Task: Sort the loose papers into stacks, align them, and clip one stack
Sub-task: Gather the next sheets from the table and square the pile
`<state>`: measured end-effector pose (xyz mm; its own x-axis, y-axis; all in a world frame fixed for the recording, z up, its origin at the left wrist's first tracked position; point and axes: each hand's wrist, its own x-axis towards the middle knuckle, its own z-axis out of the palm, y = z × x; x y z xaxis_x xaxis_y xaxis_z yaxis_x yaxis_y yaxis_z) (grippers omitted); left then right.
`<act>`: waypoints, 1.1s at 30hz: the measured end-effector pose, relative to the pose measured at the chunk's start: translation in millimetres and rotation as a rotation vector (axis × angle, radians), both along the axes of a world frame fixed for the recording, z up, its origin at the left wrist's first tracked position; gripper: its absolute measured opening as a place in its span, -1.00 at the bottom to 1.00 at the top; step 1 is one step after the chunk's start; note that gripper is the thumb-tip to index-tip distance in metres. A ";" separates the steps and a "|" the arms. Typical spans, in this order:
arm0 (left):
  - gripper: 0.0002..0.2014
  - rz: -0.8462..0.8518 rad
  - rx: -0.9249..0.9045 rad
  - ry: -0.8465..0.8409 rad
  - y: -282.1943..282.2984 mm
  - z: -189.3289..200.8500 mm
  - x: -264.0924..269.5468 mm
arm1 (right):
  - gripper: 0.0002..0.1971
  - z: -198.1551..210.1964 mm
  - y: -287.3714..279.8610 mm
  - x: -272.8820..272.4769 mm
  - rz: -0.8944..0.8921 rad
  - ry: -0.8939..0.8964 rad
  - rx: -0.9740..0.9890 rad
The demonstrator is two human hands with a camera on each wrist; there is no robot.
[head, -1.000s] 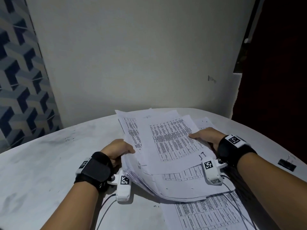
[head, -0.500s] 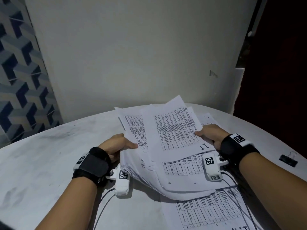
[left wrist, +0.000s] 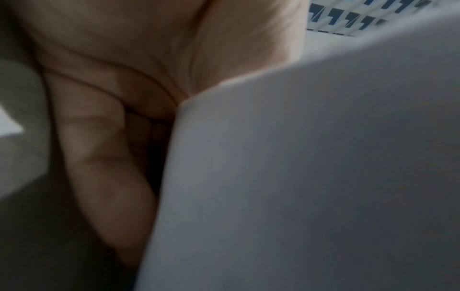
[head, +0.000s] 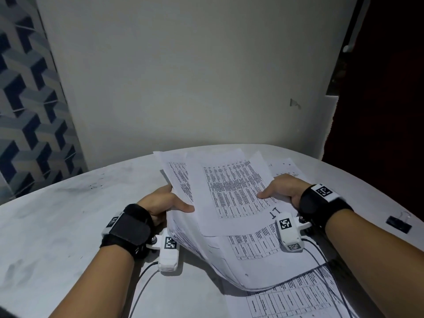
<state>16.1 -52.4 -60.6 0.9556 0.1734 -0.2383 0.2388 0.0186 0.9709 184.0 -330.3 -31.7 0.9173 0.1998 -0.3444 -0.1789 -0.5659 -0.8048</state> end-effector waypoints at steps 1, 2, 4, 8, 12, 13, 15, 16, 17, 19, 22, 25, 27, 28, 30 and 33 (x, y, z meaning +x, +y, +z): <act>-0.43 0.000 -0.016 0.006 1.3 -0.6 -0.7 | -0.63 -0.6 -1.9 0.7 -0.029 -0.002 0.004; -0.44 -0.007 -0.018 0.013 -2.2 3.8 -4.4 | -0.62 -0.3 -4.8 -0.8 -0.062 0.002 0.030; -0.54 0.012 -0.047 0.015 -2.6 4.7 -4.2 | -0.49 0.5 -13.8 0.8 -0.154 -0.026 0.098; -0.62 0.084 -0.035 0.054 -1.1 1.6 4.2 | -0.13 -9.1 -40.2 17.9 -0.165 0.055 0.260; -0.80 0.118 0.025 0.084 10.6 -11.1 15.0 | -0.62 8.5 -49.3 -10.4 -0.069 0.251 0.299; -0.84 0.125 0.040 0.092 12.7 -12.4 16.7 | -0.68 14.4 -49.7 -18.3 -0.066 0.247 0.294; -0.87 0.147 0.046 0.123 11.5 -13.1 19.1 | -0.64 15.3 -54.7 -20.9 -0.067 0.214 0.380; -0.89 0.189 0.044 0.130 10.5 -12.6 19.0 | -0.63 16.3 -55.6 -21.9 -0.054 0.227 0.445; -0.80 0.249 0.063 0.127 9.9 -11.9 18.1 | -0.64 14.2 -55.3 -22.7 -0.043 0.242 0.455; -0.79 0.316 -0.024 0.124 5.0 -8.3 14.7 | -0.72 7.7 -50.5 -23.5 -0.044 0.232 0.356; -0.61 0.278 -0.162 0.137 2.0 -3.7 12.1 | -0.49 -1.1 -43.0 -21.8 0.001 0.134 0.184; -0.48 0.186 -0.069 0.136 3.2 -4.0 9.5 | -0.35 -7.9 -36.9 -17.3 0.049 0.135 0.154; -0.51 0.144 0.010 0.093 1.8 -3.7 6.5 | -0.13 -6.5 -33.8 -19.1 0.080 0.127 0.137; -0.52 0.113 0.036 0.079 -0.3 -1.9 5.2 | -0.12 -1.4 -31.1 -27.5 0.116 0.117 0.127; -0.33 0.064 0.049 0.052 1.2 -1.8 4.8 | -0.46 4.3 -27.9 -34.4 0.126 0.056 0.141; -0.13 -0.026 0.035 0.020 5.1 -2.3 6.0 | -0.89 6.5 -23.6 -30.9 0.090 -0.039 0.112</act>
<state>22.2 -47.3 -62.9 0.9549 0.1572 -0.2517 0.2581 -0.0213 0.9659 153.0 -353.9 -25.2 0.9062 0.3169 -0.2800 -0.0990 -0.4847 -0.8690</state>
